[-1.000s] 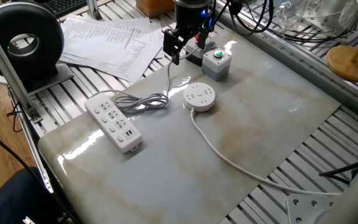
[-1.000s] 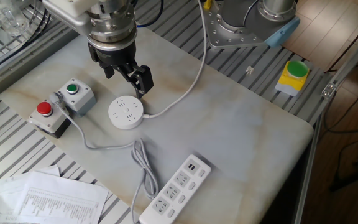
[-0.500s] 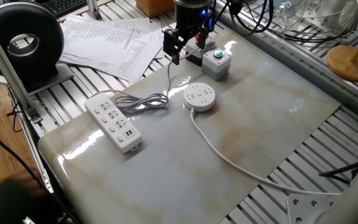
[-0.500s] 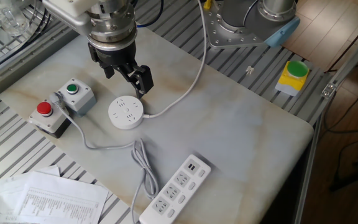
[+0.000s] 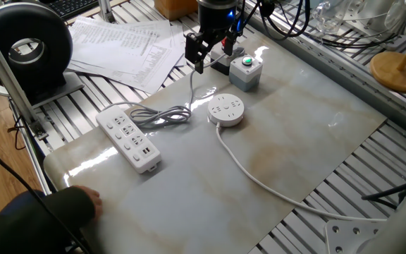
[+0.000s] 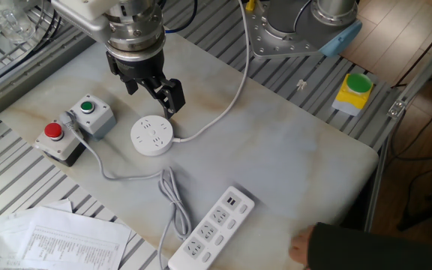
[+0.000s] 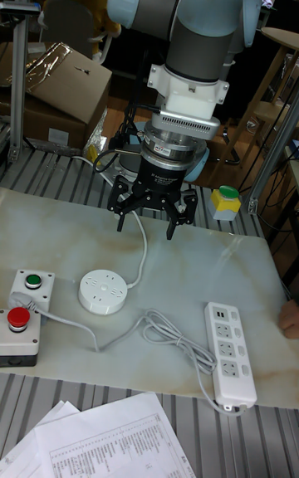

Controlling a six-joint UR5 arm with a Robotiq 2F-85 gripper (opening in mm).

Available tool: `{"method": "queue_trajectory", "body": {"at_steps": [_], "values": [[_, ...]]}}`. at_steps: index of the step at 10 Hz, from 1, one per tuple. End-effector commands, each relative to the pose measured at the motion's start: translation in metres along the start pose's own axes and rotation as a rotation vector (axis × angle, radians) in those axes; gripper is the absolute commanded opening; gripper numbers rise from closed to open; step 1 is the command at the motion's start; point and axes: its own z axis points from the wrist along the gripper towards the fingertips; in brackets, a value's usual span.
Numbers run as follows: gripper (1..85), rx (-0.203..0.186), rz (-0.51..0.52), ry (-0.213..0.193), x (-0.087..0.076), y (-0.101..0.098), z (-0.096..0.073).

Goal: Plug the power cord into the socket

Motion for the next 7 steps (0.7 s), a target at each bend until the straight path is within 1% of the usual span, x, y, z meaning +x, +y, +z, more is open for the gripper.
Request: {"method": "queue_trajectory", "body": {"at_steps": [1, 2, 3, 4, 5, 6, 7], "values": [[1.0, 0.142, -0.192, 0.113, 0.025, -0.036, -0.003], [1.0, 0.182, -0.187, 0.118, 0.024, -0.040, -0.006], [1.0, 0.212, -0.191, 0.139, 0.025, -0.045, -0.011], [1.0, 0.238, -0.206, 0.144, 0.025, -0.052, -0.013], [1.0, 0.273, -0.246, 0.136, 0.021, -0.062, -0.015], [1.0, 0.333, -0.339, 0.103, 0.007, -0.077, -0.021], [1.0, 0.342, -0.479, 0.068, -0.008, -0.078, -0.033]]}}
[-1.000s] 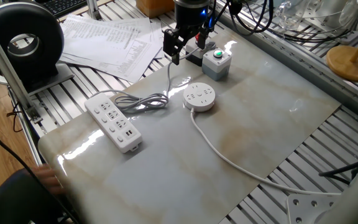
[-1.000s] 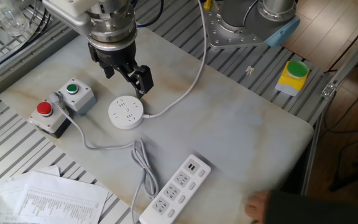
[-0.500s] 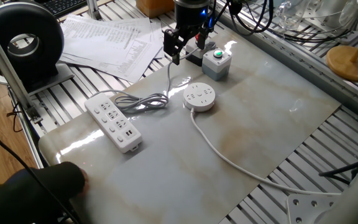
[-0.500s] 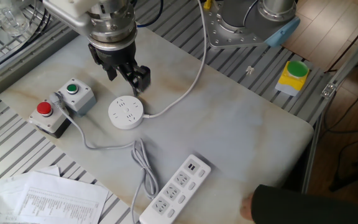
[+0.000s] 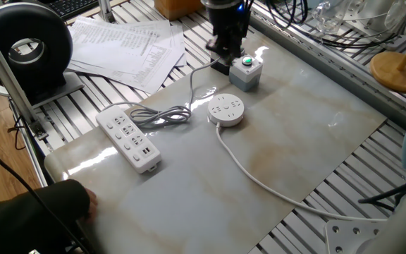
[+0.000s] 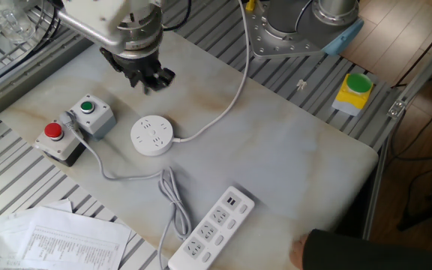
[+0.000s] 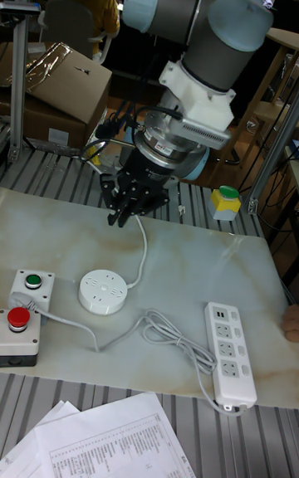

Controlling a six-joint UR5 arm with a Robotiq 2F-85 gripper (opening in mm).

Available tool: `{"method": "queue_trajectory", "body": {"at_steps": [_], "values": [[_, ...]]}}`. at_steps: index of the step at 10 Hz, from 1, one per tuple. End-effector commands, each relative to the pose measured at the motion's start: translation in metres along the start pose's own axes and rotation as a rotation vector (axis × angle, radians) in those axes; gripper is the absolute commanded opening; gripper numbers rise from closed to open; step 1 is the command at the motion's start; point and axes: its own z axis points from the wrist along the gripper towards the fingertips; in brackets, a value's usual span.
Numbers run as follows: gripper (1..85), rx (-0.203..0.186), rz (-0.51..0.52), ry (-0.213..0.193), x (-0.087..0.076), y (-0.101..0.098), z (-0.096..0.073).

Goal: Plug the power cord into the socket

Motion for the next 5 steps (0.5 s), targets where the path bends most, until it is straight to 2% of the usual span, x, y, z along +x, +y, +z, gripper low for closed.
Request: {"method": "queue_trajectory", "body": {"at_steps": [1, 2, 3, 4, 5], "values": [[1.0, 0.066, -0.347, -0.043, -0.011, -0.023, -0.027], [1.0, 0.126, -0.516, -0.122, -0.027, -0.041, -0.027], [1.0, 0.118, -0.575, -0.220, -0.040, -0.036, -0.011], [1.0, 0.107, -0.581, -0.261, -0.044, -0.031, 0.002], [1.0, 0.103, -0.571, -0.246, -0.043, -0.030, 0.002]]}}
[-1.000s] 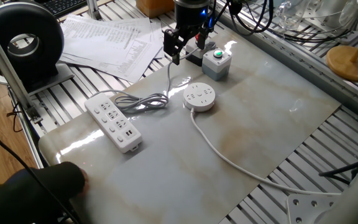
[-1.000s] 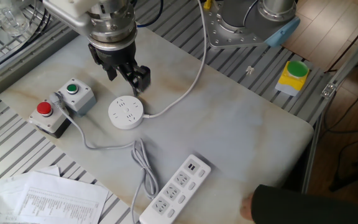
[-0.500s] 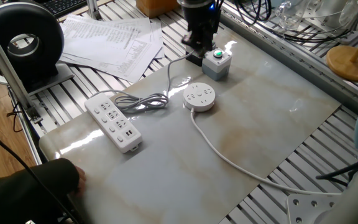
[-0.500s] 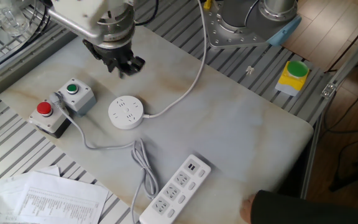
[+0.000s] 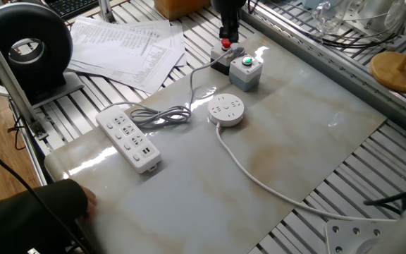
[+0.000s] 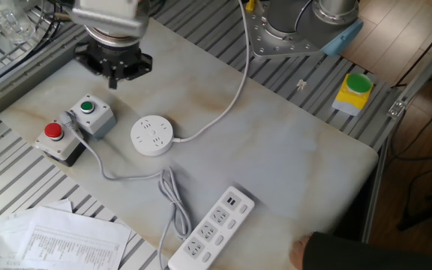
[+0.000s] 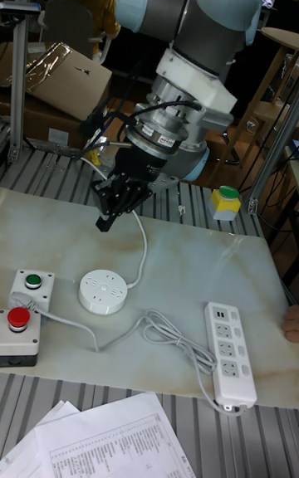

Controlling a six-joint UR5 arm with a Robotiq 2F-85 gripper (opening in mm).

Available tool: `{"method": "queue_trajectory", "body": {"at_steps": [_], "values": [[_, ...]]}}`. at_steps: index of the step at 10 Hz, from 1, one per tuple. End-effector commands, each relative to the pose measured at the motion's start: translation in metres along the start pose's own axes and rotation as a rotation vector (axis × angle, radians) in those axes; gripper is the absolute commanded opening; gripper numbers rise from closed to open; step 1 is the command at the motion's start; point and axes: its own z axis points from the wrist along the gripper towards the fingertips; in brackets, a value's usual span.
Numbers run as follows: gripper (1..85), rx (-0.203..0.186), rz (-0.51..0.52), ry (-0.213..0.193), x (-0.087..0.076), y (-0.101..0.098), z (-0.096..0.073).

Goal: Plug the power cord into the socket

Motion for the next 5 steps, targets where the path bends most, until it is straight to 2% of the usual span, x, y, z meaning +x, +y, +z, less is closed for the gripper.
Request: {"method": "queue_trajectory", "body": {"at_steps": [1, 2, 3, 4, 5], "values": [[1.0, 0.070, -0.136, -0.045, -0.005, -0.017, 0.005], [1.0, 0.096, -0.134, -0.019, 0.003, -0.024, 0.004], [1.0, 0.121, -0.110, -0.024, 0.003, -0.030, 0.004], [1.0, 0.195, -0.105, -0.063, -0.009, -0.049, -0.002], [1.0, 0.169, -0.089, -0.059, -0.007, -0.043, -0.007]]}}
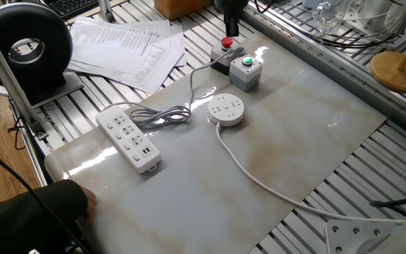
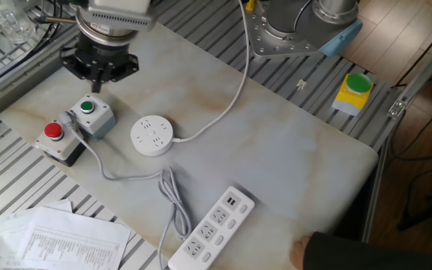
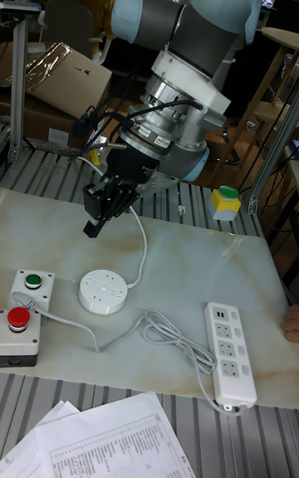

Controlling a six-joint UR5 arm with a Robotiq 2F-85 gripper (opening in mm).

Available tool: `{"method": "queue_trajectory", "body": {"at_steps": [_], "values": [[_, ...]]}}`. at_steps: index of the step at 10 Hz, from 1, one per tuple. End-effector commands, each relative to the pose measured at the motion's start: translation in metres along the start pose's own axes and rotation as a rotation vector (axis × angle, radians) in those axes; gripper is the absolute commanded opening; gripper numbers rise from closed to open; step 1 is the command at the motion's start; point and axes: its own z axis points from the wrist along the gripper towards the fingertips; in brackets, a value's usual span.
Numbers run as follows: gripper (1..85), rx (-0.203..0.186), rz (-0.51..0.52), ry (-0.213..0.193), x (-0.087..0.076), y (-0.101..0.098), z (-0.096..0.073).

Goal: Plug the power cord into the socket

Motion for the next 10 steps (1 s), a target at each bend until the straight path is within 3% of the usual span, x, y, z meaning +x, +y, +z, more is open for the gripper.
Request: {"method": "queue_trajectory", "body": {"at_steps": [1, 3, 4, 5, 6, 7, 9, 10], "values": [[1.0, 0.027, 0.008, -0.020, -0.001, -0.010, -0.012], [1.0, -0.030, 0.027, -0.030, -0.020, 0.006, -0.020], [1.0, -0.091, 0.054, -0.007, -0.015, 0.022, -0.021], [1.0, -0.163, 0.088, 0.072, 0.004, 0.041, -0.024], [1.0, -0.199, 0.135, 0.084, 0.006, 0.051, -0.026], [1.0, -0.213, 0.151, 0.086, 0.006, 0.055, -0.027], [1.0, -0.191, 0.178, 0.137, 0.018, 0.051, -0.027], [1.0, -0.192, 0.195, 0.133, 0.017, 0.051, -0.027]]}}
